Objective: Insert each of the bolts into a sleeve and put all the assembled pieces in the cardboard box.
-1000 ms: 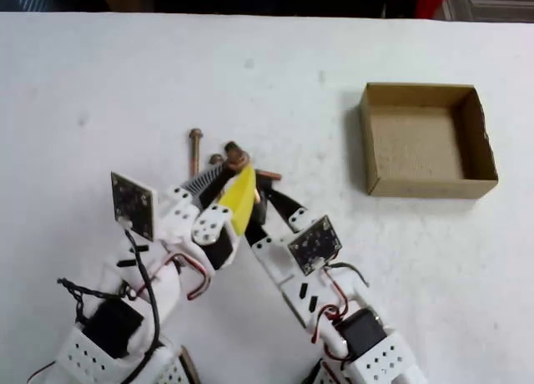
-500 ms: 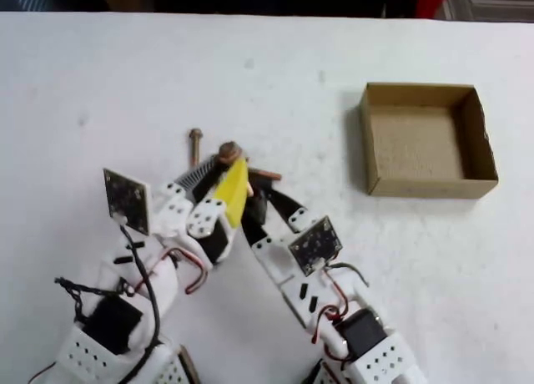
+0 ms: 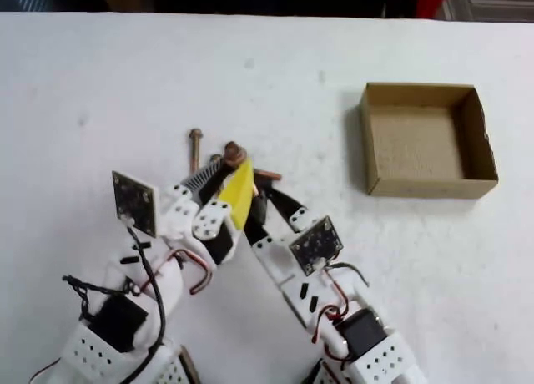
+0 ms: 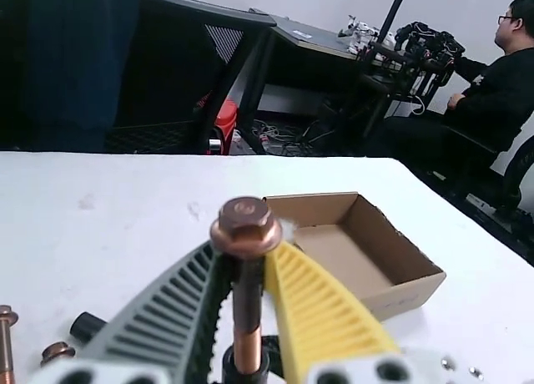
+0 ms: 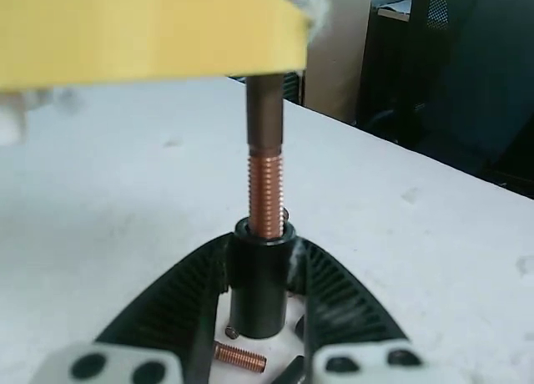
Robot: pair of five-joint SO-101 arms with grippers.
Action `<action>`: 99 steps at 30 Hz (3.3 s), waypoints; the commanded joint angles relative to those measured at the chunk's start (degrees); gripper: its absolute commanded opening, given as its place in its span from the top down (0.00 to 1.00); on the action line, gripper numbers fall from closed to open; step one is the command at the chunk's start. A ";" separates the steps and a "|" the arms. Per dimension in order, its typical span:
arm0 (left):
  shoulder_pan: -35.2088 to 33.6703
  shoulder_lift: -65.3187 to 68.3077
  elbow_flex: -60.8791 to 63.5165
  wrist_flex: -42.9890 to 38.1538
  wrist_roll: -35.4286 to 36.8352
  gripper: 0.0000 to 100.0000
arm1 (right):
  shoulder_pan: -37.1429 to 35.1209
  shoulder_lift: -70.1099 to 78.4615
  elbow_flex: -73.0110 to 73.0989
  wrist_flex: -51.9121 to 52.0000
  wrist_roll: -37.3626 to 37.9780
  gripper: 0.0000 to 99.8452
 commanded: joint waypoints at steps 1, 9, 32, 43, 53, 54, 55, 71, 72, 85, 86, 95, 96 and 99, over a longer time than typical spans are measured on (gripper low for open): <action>1.89 -0.40 -0.18 1.23 0.62 0.98 | -0.57 -0.22 0.35 -1.36 1.32 0.98; 1.89 -0.57 4.40 0.97 0.44 0.98 | -0.48 -0.13 0.35 -1.27 1.32 0.98; 1.89 -0.57 8.35 0.97 0.26 0.97 | 1.45 -0.40 0.35 0.13 1.32 0.98; 1.71 -0.57 8.53 1.05 0.18 0.97 | 1.45 -0.40 0.35 0.22 1.32 0.98; -4.00 -0.57 8.62 1.32 0.53 0.76 | 1.45 -0.40 0.35 0.22 1.32 0.98; -4.00 -0.57 8.62 1.32 0.53 0.75 | 1.45 -0.40 0.35 0.22 1.32 0.98; -3.91 -0.57 8.62 1.32 0.44 0.74 | 1.45 -0.40 0.35 0.22 1.32 0.98; -9.89 -0.66 2.73 1.41 0.26 0.79 | 3.74 -0.40 0.35 2.15 1.32 0.98; -11.12 -0.66 2.73 1.41 0.26 0.83 | 4.35 -0.40 0.35 2.33 1.23 0.98; -21.32 -0.48 1.58 13.71 -9.85 0.98 | 16.04 -0.40 -10.37 18.15 0.88 0.98; -21.76 -0.40 1.67 15.03 -10.90 0.98 | 17.27 -0.31 -11.96 19.82 0.88 0.98; -24.13 -0.57 8.53 16.79 -14.15 0.98 | 24.13 0.13 -24.00 30.99 1.14 0.98; -24.13 -0.57 9.32 16.70 -14.42 0.98 | 24.92 0.13 -25.67 32.13 1.32 0.98; -24.22 -0.57 11.52 17.14 -15.91 0.98 | 27.74 0.57 -30.77 34.42 2.55 0.98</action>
